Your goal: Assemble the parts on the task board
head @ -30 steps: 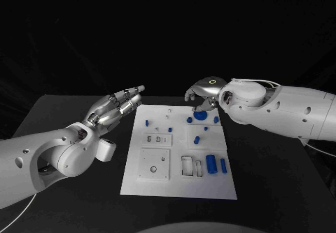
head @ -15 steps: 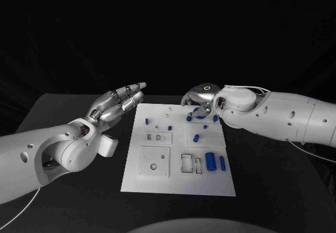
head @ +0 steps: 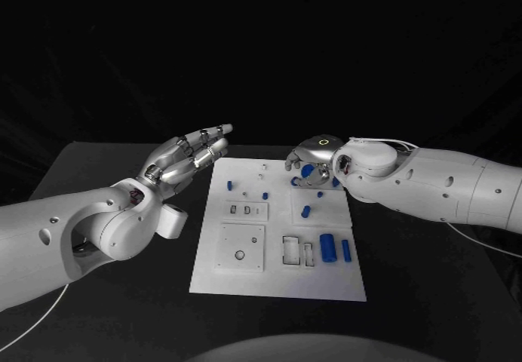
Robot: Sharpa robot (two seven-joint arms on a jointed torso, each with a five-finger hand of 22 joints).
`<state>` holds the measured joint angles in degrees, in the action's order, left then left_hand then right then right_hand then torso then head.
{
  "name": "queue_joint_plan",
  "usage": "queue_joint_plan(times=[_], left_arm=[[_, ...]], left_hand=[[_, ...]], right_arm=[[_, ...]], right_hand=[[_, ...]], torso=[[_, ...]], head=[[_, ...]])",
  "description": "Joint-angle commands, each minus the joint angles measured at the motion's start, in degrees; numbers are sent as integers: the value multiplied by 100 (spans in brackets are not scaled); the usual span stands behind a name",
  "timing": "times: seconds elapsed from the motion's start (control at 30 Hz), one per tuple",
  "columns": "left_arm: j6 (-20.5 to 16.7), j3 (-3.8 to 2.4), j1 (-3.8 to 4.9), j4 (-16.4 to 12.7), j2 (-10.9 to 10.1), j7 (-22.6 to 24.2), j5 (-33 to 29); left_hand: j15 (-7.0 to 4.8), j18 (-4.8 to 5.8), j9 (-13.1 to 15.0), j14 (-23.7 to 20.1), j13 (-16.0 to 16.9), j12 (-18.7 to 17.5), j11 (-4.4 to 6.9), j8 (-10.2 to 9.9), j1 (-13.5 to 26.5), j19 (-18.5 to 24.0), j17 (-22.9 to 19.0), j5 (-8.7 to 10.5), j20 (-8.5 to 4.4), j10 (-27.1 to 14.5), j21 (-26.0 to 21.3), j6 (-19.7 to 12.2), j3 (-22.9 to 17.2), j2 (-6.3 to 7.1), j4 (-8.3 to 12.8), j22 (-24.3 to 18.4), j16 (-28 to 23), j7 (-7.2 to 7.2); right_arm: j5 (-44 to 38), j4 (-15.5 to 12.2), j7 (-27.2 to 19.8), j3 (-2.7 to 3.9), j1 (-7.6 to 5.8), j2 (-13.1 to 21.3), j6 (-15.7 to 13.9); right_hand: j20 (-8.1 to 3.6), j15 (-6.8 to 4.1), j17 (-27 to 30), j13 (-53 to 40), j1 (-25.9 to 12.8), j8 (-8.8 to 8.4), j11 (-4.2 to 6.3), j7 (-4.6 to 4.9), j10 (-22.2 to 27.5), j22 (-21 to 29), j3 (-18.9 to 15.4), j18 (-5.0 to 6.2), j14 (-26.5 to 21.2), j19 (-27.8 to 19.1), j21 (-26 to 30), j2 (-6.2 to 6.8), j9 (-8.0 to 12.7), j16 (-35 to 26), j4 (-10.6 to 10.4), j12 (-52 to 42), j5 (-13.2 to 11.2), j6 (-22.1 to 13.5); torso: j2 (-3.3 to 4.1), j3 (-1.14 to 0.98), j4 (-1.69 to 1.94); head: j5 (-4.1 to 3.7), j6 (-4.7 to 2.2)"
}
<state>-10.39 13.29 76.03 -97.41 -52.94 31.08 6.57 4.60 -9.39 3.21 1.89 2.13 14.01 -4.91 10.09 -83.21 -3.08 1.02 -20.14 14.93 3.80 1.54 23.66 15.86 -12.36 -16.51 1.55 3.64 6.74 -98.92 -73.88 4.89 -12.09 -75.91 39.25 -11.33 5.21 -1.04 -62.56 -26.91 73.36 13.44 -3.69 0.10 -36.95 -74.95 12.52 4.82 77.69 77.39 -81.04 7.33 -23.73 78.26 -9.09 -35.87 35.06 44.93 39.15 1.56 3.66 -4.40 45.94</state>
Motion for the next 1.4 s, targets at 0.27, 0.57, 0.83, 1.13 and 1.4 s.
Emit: queue_joint_plan(times=[0.27, 0.57, 0.83, 1.13, 1.4], left_arm=[[179, -4, 2, -7, 23, -16, 21], [221, -4, 1, -17, 37, -70, 20], [218, -4, 0, -46, 21, -116, 20], [224, -3, -1, -79, 21, -156, 20], [231, -3, -2, -81, 16, -202, 19]], left_hand=[[37, -92, 0, -6, 0, 16, -40, 51, -96, 5, 4, -70, 48, -5, 42, 50, -20, -18, -4, -46, 27, 15], [59, -92, 1, -10, -1, 36, -50, 106, -137, 0, 3, -175, 78, -23, 46, 80, -50, -74, -6, -44, 37, 20], [73, -94, 1, -7, 1, 67, -68, 144, -187, -4, 5, -259, 92, -22, 49, 96, -71, -91, 0, -43, 52, 37], [74, -93, 1, -21, 5, 112, -88, 181, -261, 0, 2, -342, 96, -18, 47, 107, -99, -100, 11, -45, 49, 54], [75, -93, 3, -27, 8, 141, -96, 205, -307, 5, 1, -385, 96, -11, 45, 121, -115, -98, 19, -46, 47, 62]], right_arm=[[83, 110, -107, 2, 84, -50, 149], [94, 326, -219, 3, 192, -176, 87], [86, 442, -241, 5, 249, -236, 90], [130, 507, -308, 5, 262, -252, 102], [146, 590, -360, 5, 266, -280, 54]], right_hand=[[34, 20, 32, -55, 14, 51, -45, 19, -30, -57, 72, -92, 20, 3, 0, 60, -70, 21, 31, 8, -21, 67], [36, 17, 55, -188, 88, 211, -36, 45, -51, -63, 232, -86, -19, -25, 28, 41, -344, 7, 165, -24, 55, 229], [33, 17, 109, -249, 111, 267, -44, 66, -26, 1, 372, -63, -54, -99, 92, 39, -550, -17, 264, 16, 229, 197], [27, 3, 117, -305, 146, 352, -1, 109, -187, 21, 522, -51, -78, -142, 133, -30, -743, -26, 353, -7, 242, 260], [-33, -73, 119, -347, 209, 515, 104, 159, -437, -17, 671, -53, -84, -132, 135, -94, -1045, -27, 503, -9, 250, 360]], torso=[[-32, 7, 8], [-43, 4, 8], [-59, 9, 9], [-68, 13, 11], [-75, 10, 14]], head=[[6, 48], [8, 33], [19, 70], [12, 91], [13, 104]])
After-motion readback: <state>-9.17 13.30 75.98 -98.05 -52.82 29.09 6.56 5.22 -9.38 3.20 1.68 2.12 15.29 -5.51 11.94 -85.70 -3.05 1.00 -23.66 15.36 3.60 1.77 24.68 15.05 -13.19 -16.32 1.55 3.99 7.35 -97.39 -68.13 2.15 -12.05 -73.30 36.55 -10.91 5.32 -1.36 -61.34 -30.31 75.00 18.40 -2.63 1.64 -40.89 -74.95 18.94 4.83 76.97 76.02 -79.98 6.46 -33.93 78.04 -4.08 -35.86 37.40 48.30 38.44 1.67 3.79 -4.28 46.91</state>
